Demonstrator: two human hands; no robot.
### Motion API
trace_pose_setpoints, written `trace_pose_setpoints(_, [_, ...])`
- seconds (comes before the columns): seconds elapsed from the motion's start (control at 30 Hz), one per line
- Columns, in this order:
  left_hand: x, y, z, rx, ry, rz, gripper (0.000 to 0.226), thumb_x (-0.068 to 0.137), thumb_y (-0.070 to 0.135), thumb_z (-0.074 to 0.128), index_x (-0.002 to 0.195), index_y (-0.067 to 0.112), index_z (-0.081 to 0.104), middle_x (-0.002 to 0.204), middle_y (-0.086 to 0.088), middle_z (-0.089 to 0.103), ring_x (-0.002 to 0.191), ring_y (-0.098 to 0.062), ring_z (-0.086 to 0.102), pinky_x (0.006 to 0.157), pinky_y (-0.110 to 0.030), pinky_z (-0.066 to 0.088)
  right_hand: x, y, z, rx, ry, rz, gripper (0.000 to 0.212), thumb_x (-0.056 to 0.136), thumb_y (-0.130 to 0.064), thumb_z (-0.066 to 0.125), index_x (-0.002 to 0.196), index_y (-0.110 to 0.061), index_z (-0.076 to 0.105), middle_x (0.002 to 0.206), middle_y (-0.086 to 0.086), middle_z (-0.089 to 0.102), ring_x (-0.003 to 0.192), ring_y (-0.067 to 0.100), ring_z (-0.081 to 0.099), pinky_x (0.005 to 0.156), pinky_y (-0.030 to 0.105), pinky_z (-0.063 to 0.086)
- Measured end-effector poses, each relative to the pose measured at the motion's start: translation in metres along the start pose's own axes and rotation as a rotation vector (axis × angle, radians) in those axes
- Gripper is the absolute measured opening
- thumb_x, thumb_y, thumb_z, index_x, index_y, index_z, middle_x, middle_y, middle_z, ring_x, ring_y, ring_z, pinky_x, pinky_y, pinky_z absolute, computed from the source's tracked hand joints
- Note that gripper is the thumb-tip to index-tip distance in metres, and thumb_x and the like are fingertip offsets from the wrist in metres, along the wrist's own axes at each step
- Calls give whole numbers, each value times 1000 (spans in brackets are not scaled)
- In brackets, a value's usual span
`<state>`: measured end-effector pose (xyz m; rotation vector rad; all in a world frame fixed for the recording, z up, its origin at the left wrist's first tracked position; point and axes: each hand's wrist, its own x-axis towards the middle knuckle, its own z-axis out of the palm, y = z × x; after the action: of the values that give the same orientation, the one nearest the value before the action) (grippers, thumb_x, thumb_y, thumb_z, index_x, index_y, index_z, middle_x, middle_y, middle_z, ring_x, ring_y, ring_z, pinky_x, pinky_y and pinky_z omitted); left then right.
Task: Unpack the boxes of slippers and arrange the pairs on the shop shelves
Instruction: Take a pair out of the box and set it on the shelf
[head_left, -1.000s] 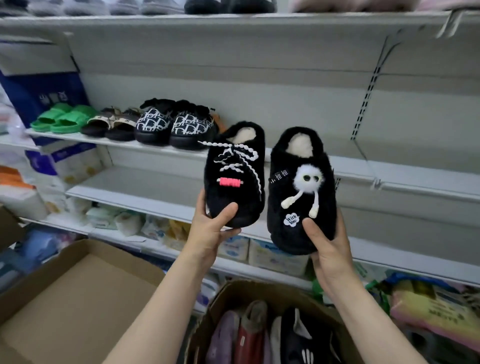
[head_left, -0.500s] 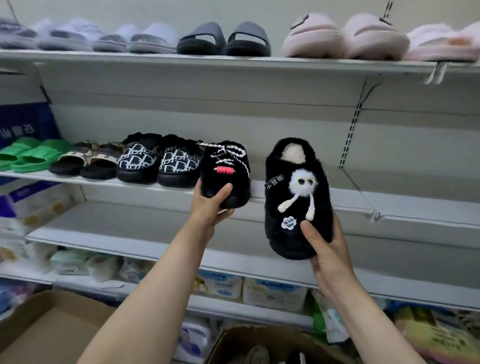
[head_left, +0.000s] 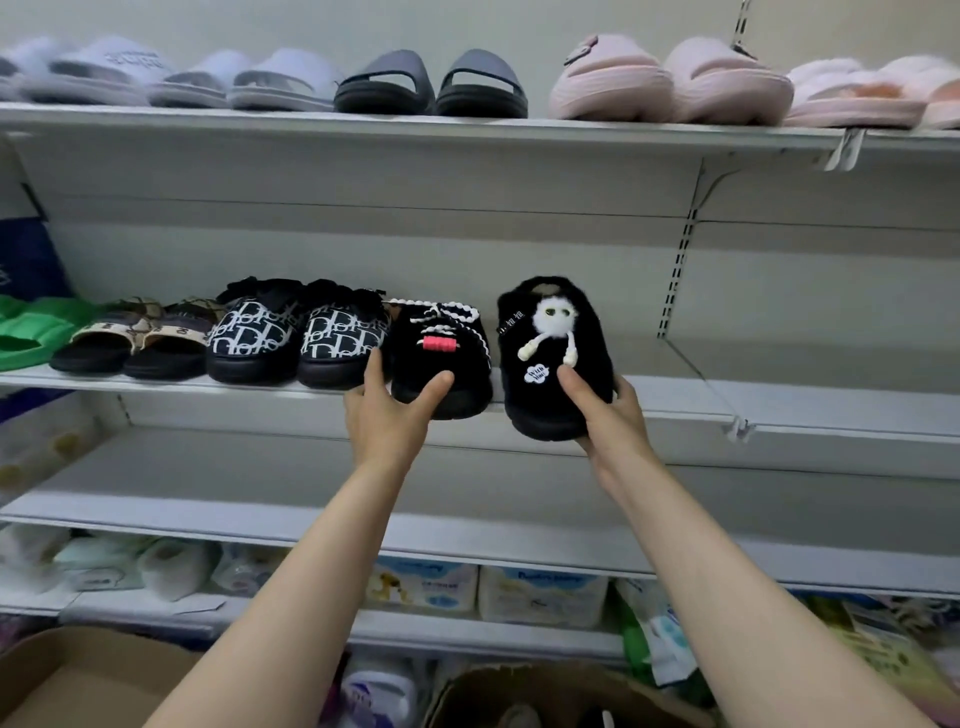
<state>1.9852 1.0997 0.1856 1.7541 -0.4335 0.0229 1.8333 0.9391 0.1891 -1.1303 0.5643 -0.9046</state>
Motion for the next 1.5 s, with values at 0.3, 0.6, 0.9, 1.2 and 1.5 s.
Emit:
trace_pose_setpoints(0.3, [-16, -5, 17, 203, -60, 277, 99, 73, 58, 78, 155, 39, 25, 159, -18, 19, 149, -28, 14, 116, -44, 25, 34, -6, 18, -440, 44, 16, 55, 82, -66, 67, 123, -30, 61, 117, 1, 66, 111, 19, 63, 79, 37, 61])
trace_pose_setpoints(0.6, [-11, -14, 32, 292, 5, 312, 108, 71, 57, 81, 157, 40, 17, 161, -23, 15, 148, -36, 15, 113, -47, 28, 7, 27, 11, -1022, 94, -428, 101, 75, -68, 72, 156, -35, 23, 159, 3, 23, 146, 27, 25, 114, 40, 31])
trace_pose_setpoints(0.9, [31, -24, 35, 218, -62, 324, 105, 74, 44, 84, 157, 40, 18, 160, -22, 17, 150, -29, 11, 115, -44, 25, 38, 45, 35, -1091, 177, -512, 108, 68, -60, 82, 156, -32, 25, 159, 5, 23, 145, 29, 28, 112, 42, 37])
trace_pose_setpoints(1.2, [50, -32, 43, 198, -103, 316, 103, 77, 43, 82, 157, 40, 17, 161, -23, 15, 151, -29, 9, 117, -41, 20, 58, 55, 47, -1134, 201, -533, 109, 70, -64, 78, 156, -30, 21, 160, 9, 22, 144, 33, 30, 113, 42, 39])
trace_pose_setpoints(1.5, [37, 5, 40, 354, -85, 243, 95, 81, 40, 79, 157, 27, 23, 162, -19, 13, 150, -31, 8, 121, -44, 19, 54, 3, 24, -1294, 44, -453, 78, 92, -61, 54, 156, -26, 26, 159, 11, 27, 146, 31, 28, 112, 43, 37])
